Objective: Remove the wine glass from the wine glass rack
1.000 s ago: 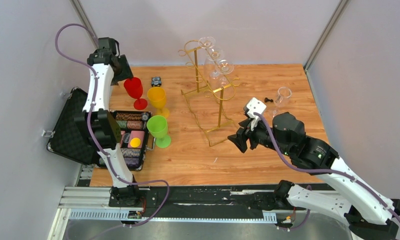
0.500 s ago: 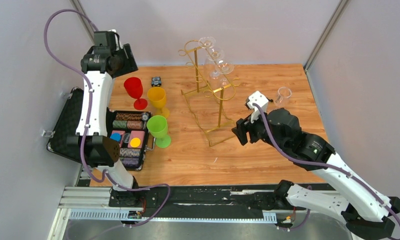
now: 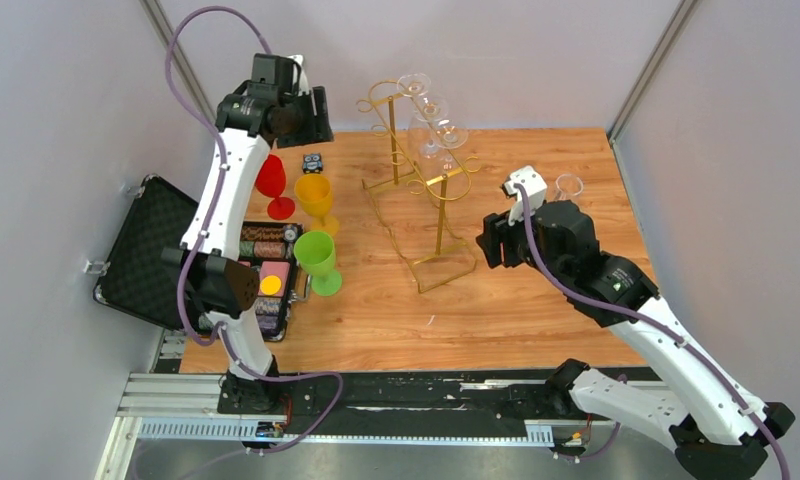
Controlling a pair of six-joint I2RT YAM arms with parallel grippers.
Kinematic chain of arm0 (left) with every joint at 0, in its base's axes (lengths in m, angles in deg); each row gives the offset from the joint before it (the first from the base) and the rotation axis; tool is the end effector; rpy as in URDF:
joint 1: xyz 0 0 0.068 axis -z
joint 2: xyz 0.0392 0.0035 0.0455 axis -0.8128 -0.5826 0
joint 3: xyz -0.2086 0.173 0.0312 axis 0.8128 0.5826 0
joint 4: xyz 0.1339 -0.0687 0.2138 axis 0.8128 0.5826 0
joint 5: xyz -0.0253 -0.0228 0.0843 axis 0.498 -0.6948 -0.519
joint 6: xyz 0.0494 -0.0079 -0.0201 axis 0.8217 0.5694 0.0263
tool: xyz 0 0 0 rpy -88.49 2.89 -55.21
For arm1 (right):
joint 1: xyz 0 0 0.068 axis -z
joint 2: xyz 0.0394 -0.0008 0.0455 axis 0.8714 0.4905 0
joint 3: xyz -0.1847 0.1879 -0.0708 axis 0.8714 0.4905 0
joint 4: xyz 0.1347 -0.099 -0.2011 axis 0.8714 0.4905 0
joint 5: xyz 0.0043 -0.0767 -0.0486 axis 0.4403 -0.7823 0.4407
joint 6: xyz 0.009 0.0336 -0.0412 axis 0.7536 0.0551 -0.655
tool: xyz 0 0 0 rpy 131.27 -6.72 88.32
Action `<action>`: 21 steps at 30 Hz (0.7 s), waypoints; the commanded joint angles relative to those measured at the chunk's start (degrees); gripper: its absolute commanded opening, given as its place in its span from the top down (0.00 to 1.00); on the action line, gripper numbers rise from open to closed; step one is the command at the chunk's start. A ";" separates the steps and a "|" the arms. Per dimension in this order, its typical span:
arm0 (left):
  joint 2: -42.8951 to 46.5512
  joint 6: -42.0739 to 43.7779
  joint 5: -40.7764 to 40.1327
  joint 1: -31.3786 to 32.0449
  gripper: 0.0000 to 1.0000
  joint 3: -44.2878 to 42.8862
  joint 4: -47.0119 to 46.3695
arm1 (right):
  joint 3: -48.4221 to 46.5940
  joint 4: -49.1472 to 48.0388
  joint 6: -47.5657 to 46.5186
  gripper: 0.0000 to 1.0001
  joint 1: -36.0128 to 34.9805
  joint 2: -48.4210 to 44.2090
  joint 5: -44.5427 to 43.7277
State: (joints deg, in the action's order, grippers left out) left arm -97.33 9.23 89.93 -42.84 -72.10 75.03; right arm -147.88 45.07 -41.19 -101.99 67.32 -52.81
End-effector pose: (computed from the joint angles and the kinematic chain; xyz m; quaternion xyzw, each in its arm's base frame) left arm 0.3708 -0.0766 0.4332 -0.0546 0.9101 -0.1216 0.3923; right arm 0.1360 0.1119 0.3863 -0.2375 0.8232 0.1274 0.4996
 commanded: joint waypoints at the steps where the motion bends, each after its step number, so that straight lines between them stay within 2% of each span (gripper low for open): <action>1: -4.04 -0.46 1.08 2.34 0.28 -6.47 0.95 | 3.53 -8.69 -0.67 0.46 1.41 -1.31 1.68; 6: -8.42 -1.10 0.90 3.77 0.28 -12.29 1.76 | 8.55 -16.79 -2.48 0.47 1.64 -1.89 3.46; 11: -11.27 -2.02 1.06 5.13 0.29 -14.50 1.37 | 14.71 -27.50 -6.17 0.49 1.64 -2.46 4.68; 21: -14.08 -2.88 2.25 6.57 0.29 -16.49 -0.10 | 25.68 -50.69 -11.62 0.43 1.73 -0.79 7.29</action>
State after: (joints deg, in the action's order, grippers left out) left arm -110.57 7.44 91.03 -36.89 -84.88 76.49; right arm -123.88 8.57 -49.89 -100.55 65.44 -46.97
